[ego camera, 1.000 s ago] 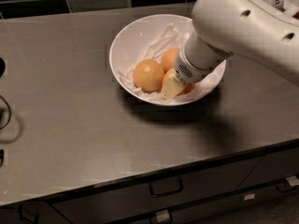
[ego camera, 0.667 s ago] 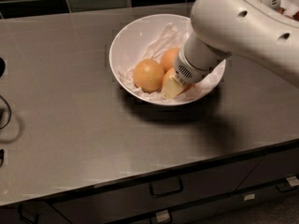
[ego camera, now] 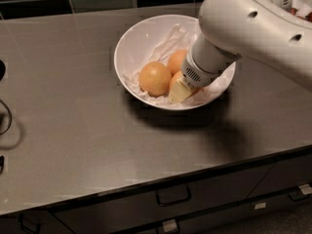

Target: Pick orange from white bowl

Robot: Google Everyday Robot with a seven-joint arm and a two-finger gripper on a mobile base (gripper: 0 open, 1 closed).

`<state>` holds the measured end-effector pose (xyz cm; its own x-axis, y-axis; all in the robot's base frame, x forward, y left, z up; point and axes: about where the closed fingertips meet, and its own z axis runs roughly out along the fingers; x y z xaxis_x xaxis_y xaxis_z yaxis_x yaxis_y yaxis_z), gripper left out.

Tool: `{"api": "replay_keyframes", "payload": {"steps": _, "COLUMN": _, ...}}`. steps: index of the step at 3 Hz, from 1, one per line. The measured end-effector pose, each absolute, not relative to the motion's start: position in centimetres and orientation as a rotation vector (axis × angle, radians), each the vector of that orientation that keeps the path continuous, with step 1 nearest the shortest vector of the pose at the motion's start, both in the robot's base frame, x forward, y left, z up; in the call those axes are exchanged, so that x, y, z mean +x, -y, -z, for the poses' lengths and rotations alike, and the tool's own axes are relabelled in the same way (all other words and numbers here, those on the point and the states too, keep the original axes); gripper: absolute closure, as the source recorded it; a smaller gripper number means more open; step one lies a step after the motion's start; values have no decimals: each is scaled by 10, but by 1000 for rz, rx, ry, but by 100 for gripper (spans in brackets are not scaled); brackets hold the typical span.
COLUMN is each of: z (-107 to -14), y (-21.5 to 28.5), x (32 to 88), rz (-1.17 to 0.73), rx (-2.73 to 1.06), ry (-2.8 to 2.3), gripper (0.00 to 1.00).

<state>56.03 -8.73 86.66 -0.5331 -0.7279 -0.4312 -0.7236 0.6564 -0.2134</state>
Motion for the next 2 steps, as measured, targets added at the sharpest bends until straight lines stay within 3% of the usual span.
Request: {"api": "replay_keyframes", "payload": {"steps": 2, "z": -869, "y": 86, "x": 571, "rz": 15, "rx": -1145, "ry": -2390, "gripper": 100}}
